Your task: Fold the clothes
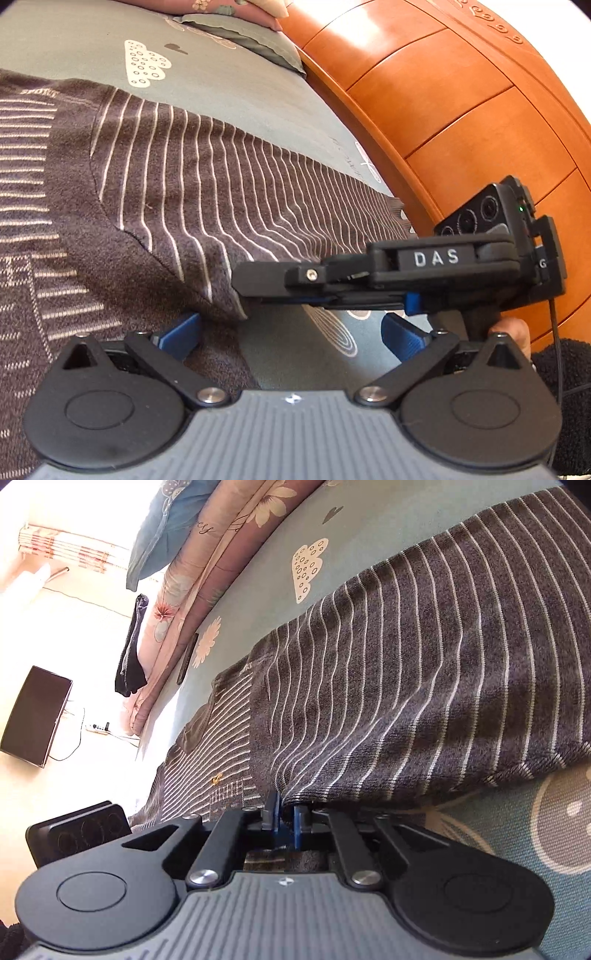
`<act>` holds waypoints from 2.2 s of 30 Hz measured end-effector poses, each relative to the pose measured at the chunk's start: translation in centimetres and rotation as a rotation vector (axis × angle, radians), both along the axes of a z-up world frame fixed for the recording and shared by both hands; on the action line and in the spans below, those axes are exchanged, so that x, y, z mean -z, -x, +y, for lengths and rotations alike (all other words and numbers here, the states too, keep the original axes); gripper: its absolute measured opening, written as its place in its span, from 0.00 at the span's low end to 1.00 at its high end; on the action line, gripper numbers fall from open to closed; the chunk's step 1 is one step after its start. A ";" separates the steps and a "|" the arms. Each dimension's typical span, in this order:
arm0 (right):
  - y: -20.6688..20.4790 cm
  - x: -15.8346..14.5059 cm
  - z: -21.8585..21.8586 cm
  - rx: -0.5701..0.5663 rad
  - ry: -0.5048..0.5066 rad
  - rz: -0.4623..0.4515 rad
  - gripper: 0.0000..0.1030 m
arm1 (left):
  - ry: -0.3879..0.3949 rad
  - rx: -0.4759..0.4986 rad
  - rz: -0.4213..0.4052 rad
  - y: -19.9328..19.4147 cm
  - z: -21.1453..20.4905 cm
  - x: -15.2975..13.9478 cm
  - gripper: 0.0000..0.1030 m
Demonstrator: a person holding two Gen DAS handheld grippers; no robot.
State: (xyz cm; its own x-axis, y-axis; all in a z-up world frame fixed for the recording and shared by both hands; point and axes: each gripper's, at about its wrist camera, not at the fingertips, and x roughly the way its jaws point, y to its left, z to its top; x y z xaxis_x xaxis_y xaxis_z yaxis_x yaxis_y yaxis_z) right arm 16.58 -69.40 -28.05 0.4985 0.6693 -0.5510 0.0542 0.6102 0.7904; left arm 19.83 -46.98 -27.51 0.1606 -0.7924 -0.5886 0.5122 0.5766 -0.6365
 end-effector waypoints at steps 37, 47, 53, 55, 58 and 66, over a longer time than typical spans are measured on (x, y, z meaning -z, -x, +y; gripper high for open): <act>5.1 -1.4 -6.2 0.161 0.207 0.026 0.22 | -0.243 0.401 -0.313 1.4 -5.7 -0.9 0.99; 11.1 -0.7 -24.5 0.952 0.236 0.153 0.55 | -0.232 0.372 -0.275 1.0 -5.6 -0.8 0.99; 7.8 -0.2 -27.2 0.941 0.341 0.189 0.27 | -0.256 0.374 -0.289 1.2 -5.9 -0.9 0.99; 7.0 -0.7 -27.4 0.908 0.412 0.212 0.09 | -0.261 0.379 -0.282 1.1 -6.0 -1.1 0.99; 6.7 -1.7 -27.8 0.909 0.464 0.193 0.08 | -0.262 0.380 -0.259 0.8 -6.1 -1.5 0.99; 6.7 -1.8 -27.5 0.874 0.555 0.199 0.12 | -0.291 0.450 -0.291 1.2 -6.4 -1.6 0.99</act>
